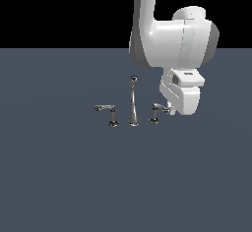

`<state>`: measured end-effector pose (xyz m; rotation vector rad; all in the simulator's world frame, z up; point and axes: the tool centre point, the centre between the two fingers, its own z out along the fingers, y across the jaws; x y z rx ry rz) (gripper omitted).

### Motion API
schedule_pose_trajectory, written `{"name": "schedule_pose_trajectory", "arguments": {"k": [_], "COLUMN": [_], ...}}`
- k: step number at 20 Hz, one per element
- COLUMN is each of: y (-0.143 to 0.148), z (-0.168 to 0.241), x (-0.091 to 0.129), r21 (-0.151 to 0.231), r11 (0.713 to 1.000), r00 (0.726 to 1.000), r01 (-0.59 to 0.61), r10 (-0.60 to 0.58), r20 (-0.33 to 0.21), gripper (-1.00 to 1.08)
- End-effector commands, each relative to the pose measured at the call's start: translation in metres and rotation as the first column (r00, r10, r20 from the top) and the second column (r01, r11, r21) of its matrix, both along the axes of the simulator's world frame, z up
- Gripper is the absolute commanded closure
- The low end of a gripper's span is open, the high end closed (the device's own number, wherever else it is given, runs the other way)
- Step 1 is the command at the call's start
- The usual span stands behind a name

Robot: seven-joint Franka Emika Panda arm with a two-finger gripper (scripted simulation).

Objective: Turn on the faucet by rotating a designated handle.

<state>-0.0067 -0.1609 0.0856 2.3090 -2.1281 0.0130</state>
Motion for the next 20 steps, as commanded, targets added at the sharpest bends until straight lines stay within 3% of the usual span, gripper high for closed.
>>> {"name": "schedule_pose_trajectory", "arguments": {"k": [1,8,9,20], "y": [0.019,0.041,0.016,0.089], "z": [0.0,0.0,0.0,0.0], "x": [-0.004,-0.017,-0.018,-0.002], "r21": [0.005,0.007,-0.002,0.007], "r11": [1.0,1.0,1.0,1.0], "r00": [1.0,1.0,1.0,1.0], "r01": [-0.015,-0.018,0.018,-0.018], "r10": [0.015,0.018,-0.018,0.018], "r20": [-0.003,-0.005,-0.002,-0.005], "gripper": [1.08,1.08,1.08,1.08]}}
